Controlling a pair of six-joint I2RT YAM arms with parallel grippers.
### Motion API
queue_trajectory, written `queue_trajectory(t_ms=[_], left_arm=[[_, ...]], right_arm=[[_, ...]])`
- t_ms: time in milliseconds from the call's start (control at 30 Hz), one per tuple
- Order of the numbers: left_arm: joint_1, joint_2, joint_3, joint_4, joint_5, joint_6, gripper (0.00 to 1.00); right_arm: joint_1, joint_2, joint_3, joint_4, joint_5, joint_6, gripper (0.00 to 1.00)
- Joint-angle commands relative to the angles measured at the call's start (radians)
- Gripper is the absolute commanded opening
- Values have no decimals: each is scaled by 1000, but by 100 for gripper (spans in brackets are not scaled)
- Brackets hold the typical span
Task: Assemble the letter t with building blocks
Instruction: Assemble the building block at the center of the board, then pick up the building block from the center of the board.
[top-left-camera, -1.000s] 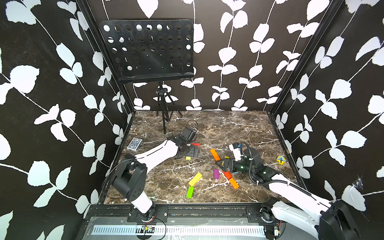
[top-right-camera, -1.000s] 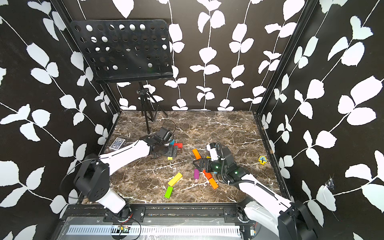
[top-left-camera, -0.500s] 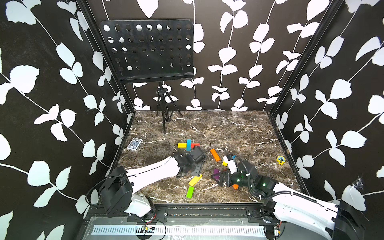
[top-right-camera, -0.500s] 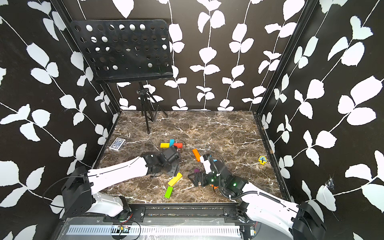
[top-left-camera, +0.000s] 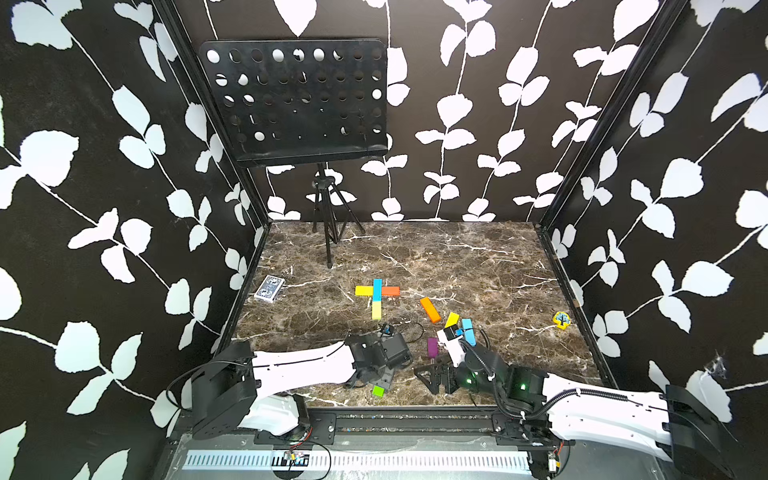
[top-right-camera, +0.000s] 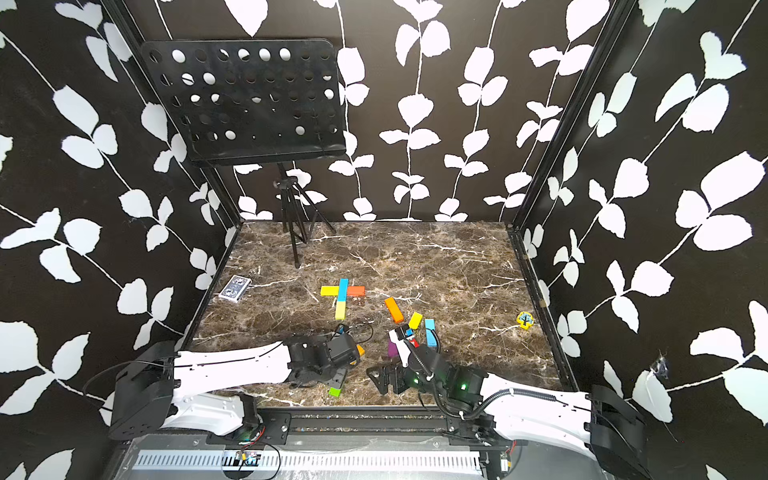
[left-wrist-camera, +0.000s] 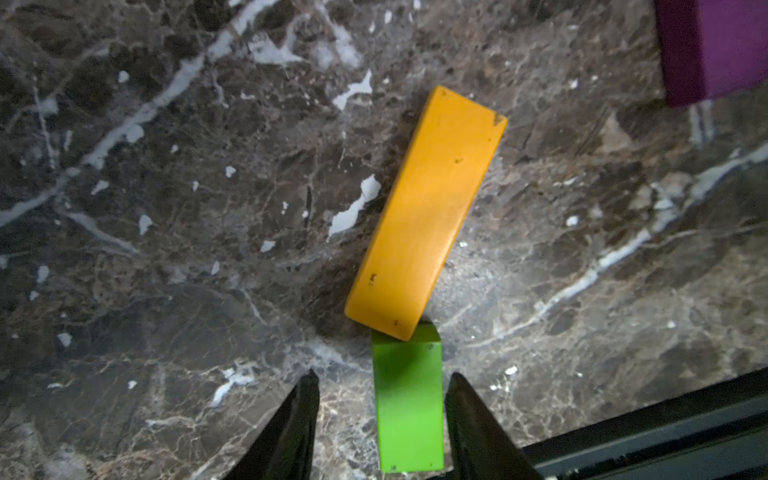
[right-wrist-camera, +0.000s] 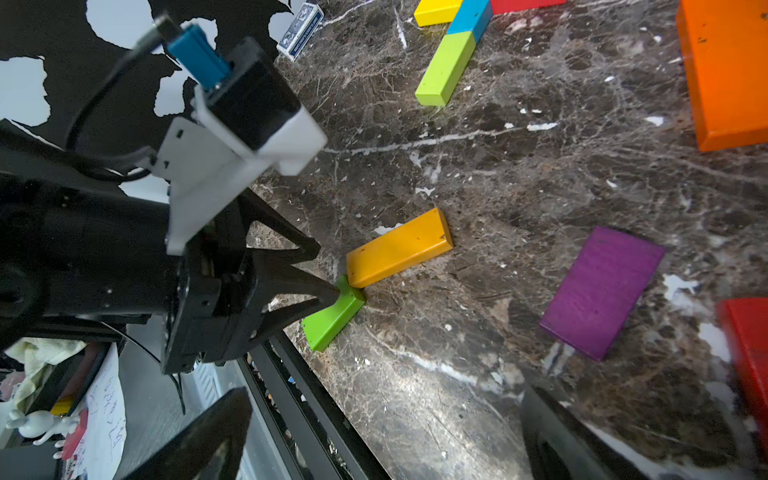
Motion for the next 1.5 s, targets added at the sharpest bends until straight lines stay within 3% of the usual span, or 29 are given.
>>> queue_trajectory(t_ms=[0,567,1033,1467], left_arm=[[-30,-27,-15,7,2,-49,52],[-81,41,-65,53,-3,-120,49],[-81,82,-87,87,12,-131,44],[-82,78,-91,28,20,-110,22]], right_arm=[[15,-13,-13,44,56,25,99],[25,-149,-65,-39,81,31,99],[25,-144,-69,-36,78,21,99],[26,-174,-79,-45,76,25,99]])
